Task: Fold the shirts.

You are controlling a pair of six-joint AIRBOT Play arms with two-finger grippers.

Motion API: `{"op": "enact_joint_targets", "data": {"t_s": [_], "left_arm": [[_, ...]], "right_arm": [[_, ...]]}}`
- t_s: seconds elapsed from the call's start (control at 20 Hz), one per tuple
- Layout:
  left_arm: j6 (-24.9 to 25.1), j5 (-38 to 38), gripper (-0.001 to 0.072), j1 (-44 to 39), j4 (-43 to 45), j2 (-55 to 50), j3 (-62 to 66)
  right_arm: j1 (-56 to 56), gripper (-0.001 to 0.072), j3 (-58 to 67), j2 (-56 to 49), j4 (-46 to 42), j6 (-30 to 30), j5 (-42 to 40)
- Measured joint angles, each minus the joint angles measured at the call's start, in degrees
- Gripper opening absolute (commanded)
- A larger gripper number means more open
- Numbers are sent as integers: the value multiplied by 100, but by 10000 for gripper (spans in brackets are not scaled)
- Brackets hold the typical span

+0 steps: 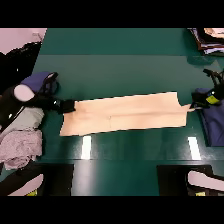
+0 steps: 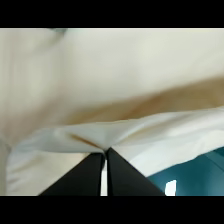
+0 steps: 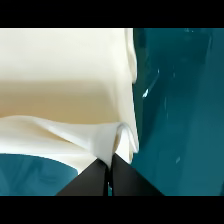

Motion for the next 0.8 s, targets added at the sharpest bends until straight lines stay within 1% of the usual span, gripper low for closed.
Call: {"op": "enact_joint_targets", "data": {"t_s": [0.15, 0.2, 0.25, 0.3, 0.5, 0.55, 0.65, 0.7, 0.75, 0.8], "left_arm": [[109, 299, 30, 0, 48, -754, 568], [133, 350, 192, 0, 63, -905, 693], [149, 450, 541, 0, 63, -1027, 796], [162, 503, 662, 7, 74, -1110, 861], [184, 525, 660, 0, 72, -1263, 1095], [188, 426, 618, 0, 76, -1274, 1187], [243, 118, 55, 2, 72, -1290, 1414], [302, -52, 37, 2, 59, -1294, 1521], [378, -201, 37, 2, 26, -1296, 1600], [442, -321, 37, 2, -50, -1300, 1659]], "right_arm": [[-2, 19, 636, -667, 356, 17, -31], [-2, 151, 828, -866, 503, 26, -39], [-4, 357, 994, -1034, 616, 33, -52], [-13, 377, 1163, -1196, 737, 33, -83], [-105, 377, 1606, -1602, 1132, 22, -111], [-168, 377, 1648, -1644, 1189, -20, -59], [-361, 376, 1615, -1676, 1270, -146, 98], [-492, 377, 1519, -1672, 1287, -238, 166], [-614, 393, 1388, -1655, 1298, -332, 192], [-752, 491, 1222, -1639, 1333, -426, 227]]}}
